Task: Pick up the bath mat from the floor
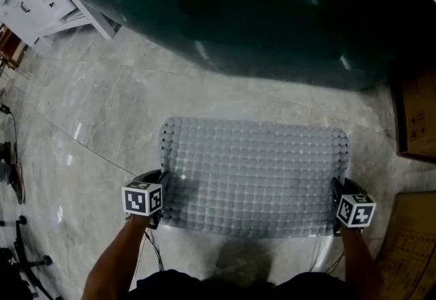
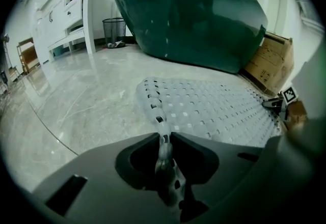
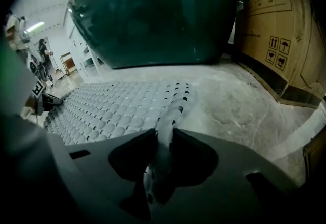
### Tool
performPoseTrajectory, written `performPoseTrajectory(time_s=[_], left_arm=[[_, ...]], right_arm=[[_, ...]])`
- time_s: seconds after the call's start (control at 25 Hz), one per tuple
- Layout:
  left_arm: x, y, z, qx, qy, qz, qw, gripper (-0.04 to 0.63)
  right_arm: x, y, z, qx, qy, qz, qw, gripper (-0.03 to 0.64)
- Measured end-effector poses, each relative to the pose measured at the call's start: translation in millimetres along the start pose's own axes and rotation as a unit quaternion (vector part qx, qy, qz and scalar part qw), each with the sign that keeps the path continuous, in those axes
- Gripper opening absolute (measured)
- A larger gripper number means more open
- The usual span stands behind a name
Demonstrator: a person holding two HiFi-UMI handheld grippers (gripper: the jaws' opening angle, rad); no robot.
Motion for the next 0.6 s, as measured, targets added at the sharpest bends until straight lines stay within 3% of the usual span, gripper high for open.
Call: performPoseTrajectory(time_s=[0.16,0.6], left_arm=[[-4.7,4.3,-5.6,-0.022,-0.002,0.010,0.9997,0.057],[-29.2,30.7,-46.5,-0.083,-0.022,0.018,0.9961,0.054]], right_arm=[[9.6,5.6,-8.9,-0.019,0.025,0.002,0.999,0.054],[17.2,28.7,-50.3,-0.072,0.061,0.019,0.995,0.049]])
Point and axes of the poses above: the fingertips, and each gripper's own axes: z forward along the fingers, x to its left, y out of its top, the point moved 4 cm from there along -z, backward along the fingers, and after that the axes turned 10 degrees about -y, right-handed, at the moved point
